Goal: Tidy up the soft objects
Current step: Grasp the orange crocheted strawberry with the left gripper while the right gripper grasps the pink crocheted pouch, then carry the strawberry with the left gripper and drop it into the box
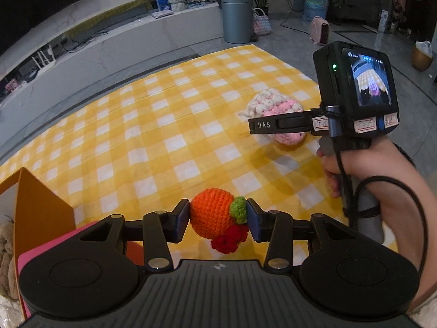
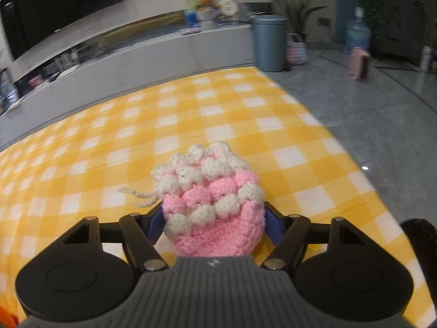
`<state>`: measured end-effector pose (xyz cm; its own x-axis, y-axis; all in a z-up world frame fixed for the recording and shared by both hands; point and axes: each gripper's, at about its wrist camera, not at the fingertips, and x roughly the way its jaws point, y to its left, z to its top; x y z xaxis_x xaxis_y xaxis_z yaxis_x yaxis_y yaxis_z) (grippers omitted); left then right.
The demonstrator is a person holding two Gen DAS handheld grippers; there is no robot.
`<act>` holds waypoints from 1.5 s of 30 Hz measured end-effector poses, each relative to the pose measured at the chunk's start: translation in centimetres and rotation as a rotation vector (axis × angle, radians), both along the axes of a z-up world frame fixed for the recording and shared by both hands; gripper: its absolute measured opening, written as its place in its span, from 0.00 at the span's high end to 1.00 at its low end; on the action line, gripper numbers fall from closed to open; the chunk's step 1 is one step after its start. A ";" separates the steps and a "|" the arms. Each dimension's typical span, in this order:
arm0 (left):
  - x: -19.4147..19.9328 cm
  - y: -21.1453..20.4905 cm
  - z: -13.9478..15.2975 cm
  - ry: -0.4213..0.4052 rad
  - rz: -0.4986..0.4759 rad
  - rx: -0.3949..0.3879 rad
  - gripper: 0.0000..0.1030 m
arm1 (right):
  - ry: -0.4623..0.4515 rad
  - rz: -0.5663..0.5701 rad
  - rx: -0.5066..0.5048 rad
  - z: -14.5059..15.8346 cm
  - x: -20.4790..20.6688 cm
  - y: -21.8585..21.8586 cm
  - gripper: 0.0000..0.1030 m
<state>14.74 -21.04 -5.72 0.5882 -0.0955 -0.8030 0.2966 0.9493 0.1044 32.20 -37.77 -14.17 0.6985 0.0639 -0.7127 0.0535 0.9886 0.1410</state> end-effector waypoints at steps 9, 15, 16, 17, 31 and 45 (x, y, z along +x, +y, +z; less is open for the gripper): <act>-1.5 1.0 1.2 -0.063 0.038 -0.079 0.51 | 0.098 0.032 0.044 3.8 -3.5 -1.2 0.49; -3.0 0.7 1.2 -0.054 0.015 -0.092 0.51 | 0.125 0.148 0.126 4.1 -7.8 -1.4 0.49; -3.3 0.6 1.3 -0.055 0.009 -0.094 0.51 | 0.139 0.169 0.089 4.1 -8.2 -0.9 0.49; -3.6 0.5 1.3 -0.057 0.006 -0.094 0.51 | 0.150 0.185 0.058 4.0 -8.5 -0.4 0.50; -4.6 4.4 6.8 -0.191 0.016 -0.150 0.51 | -0.002 0.184 0.100 8.3 -9.2 1.6 0.50; -5.2 18.8 13.6 -0.452 0.249 -0.066 0.51 | -0.289 0.189 0.196 15.4 -10.3 8.2 0.49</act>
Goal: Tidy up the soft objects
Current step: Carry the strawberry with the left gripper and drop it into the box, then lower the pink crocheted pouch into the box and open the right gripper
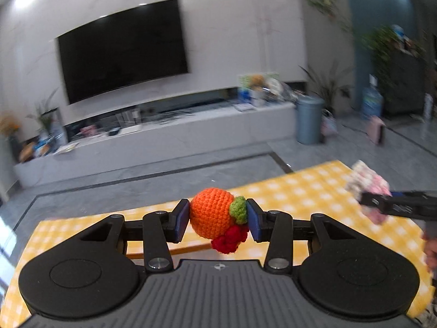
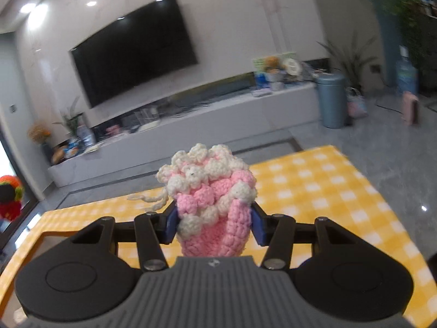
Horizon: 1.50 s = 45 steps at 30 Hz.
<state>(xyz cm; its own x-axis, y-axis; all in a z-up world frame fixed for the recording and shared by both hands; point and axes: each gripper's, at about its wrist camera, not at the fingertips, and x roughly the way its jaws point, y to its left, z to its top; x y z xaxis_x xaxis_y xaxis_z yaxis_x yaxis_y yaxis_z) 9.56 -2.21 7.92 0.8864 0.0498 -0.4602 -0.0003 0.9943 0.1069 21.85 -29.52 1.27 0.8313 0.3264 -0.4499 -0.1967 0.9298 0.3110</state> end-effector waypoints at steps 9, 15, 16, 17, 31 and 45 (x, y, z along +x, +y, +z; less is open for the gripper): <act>-1.1 9.7 -3.3 -0.003 0.077 -0.170 0.51 | -0.078 0.241 -0.011 3.6 -2.1 9.7 0.49; 0.6 12.2 -6.5 0.072 0.078 -0.099 0.51 | -0.018 0.432 -0.059 3.3 -2.5 18.5 0.49; 1.0 12.5 -7.0 0.093 0.078 -0.106 0.51 | -0.009 0.443 -0.095 3.0 -2.5 19.9 0.49; 1.2 12.9 -7.5 0.110 0.084 -0.121 0.51 | -0.001 0.450 -0.127 2.6 -2.4 21.2 0.49; 1.0 14.2 -9.8 0.109 0.136 -0.027 0.21 | 0.021 0.403 -0.366 0.4 -2.2 28.1 0.49; 0.4 17.5 -8.9 0.140 0.171 -0.169 0.23 | 0.152 0.577 -0.461 0.3 -4.4 29.8 0.49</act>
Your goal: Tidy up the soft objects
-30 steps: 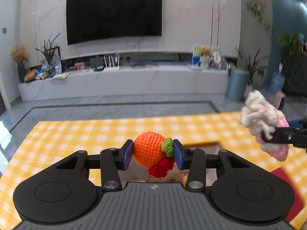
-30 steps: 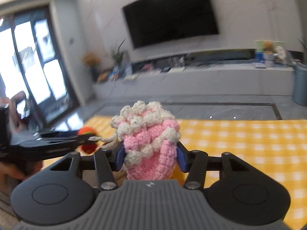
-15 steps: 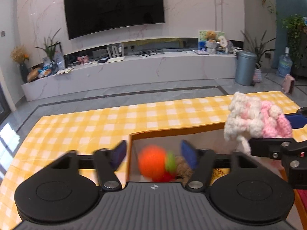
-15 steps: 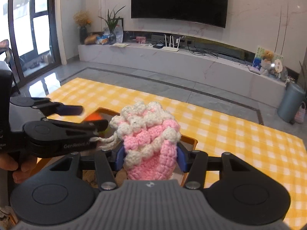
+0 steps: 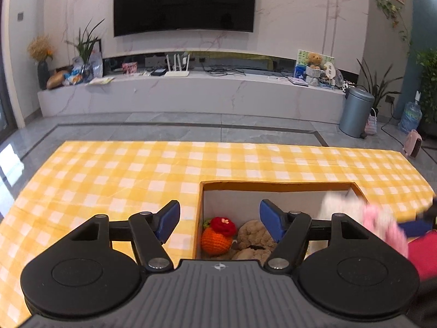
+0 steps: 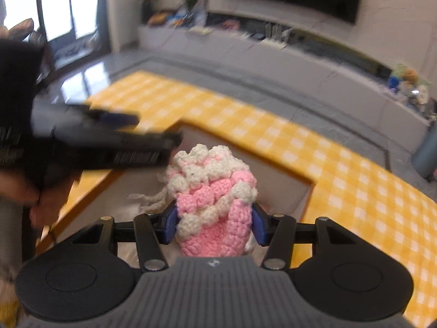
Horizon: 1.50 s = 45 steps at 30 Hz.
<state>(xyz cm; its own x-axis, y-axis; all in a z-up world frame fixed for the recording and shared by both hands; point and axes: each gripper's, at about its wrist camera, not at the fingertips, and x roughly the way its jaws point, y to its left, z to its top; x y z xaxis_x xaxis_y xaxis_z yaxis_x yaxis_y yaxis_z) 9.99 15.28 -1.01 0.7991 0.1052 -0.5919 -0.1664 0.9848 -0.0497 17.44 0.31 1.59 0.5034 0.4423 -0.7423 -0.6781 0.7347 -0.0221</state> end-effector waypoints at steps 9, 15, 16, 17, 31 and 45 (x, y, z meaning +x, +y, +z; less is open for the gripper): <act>-0.2 1.7 -0.4 0.035 0.036 -0.070 0.24 | 0.137 -0.051 -0.118 -4.1 -0.1 1.7 0.48; -0.6 2.4 -0.7 0.061 0.054 -0.093 0.24 | 0.253 -0.080 -0.193 -7.1 0.0 3.8 0.46; -0.6 2.5 -0.6 0.063 0.059 -0.100 0.24 | 0.268 -0.073 -0.210 -7.5 0.0 4.2 0.46; -0.6 2.7 -0.6 0.066 0.064 -0.109 0.24 | 0.281 -0.066 -0.226 -7.9 -0.2 4.6 0.46; -1.4 2.7 0.0 0.066 0.054 -0.112 0.24 | 0.351 -0.040 -0.309 -11.5 0.3 6.5 0.45; -4.9 0.5 5.3 -0.163 -0.004 -0.068 0.12 | 0.177 -0.057 -0.297 -3.7 -2.3 5.9 0.02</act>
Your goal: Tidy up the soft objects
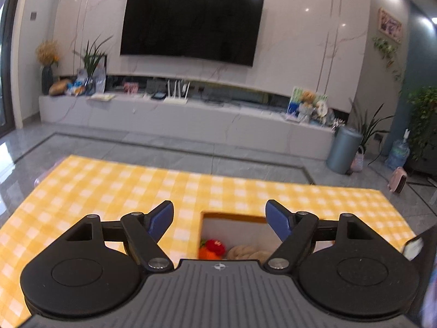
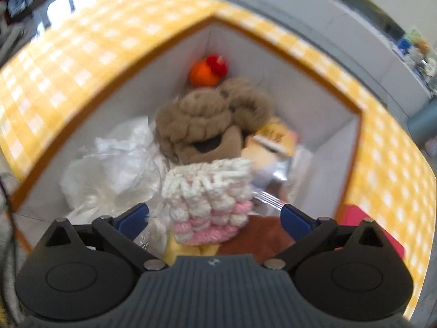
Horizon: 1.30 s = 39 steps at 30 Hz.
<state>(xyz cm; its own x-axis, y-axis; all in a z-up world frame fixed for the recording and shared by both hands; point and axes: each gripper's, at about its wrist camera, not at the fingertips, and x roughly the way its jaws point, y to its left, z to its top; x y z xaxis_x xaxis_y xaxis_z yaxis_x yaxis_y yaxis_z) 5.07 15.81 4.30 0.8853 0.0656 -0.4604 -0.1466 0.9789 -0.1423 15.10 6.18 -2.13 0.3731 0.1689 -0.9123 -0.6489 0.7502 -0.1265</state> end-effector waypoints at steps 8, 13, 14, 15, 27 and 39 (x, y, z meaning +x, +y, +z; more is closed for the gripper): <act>-1.0 -4.5 1.4 -0.082 -0.101 0.018 0.06 | -0.339 -0.181 0.181 5.9 -4.0 -6.5 0.02; -1.0 -7.3 0.5 -0.111 -0.106 0.037 0.06 | -0.640 -0.370 0.211 6.2 -6.2 -10.7 0.02; -0.9 -7.7 0.2 -0.116 -0.116 0.031 0.06 | -0.648 -0.368 0.221 6.0 -6.2 -11.3 0.02; -0.8 -8.1 -0.1 -0.115 -0.129 0.025 0.06 | -0.648 -0.366 0.237 5.9 -6.3 -11.7 0.02; -0.9 -11.5 -2.3 -0.145 -0.105 0.176 0.05 | -0.691 -0.344 0.367 4.6 -6.0 -14.6 0.02; -1.4 -13.2 -3.7 -0.128 -0.119 0.152 0.04 | -0.684 -0.390 0.362 3.8 -5.5 -15.3 0.02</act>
<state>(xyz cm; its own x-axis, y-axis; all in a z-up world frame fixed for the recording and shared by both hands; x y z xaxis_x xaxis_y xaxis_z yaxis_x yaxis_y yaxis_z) 3.66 2.62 0.57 0.9415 0.0178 -0.3365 -0.0195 0.9998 -0.0017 9.63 -9.12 1.69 0.9119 0.1508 -0.3816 -0.2051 0.9730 -0.1055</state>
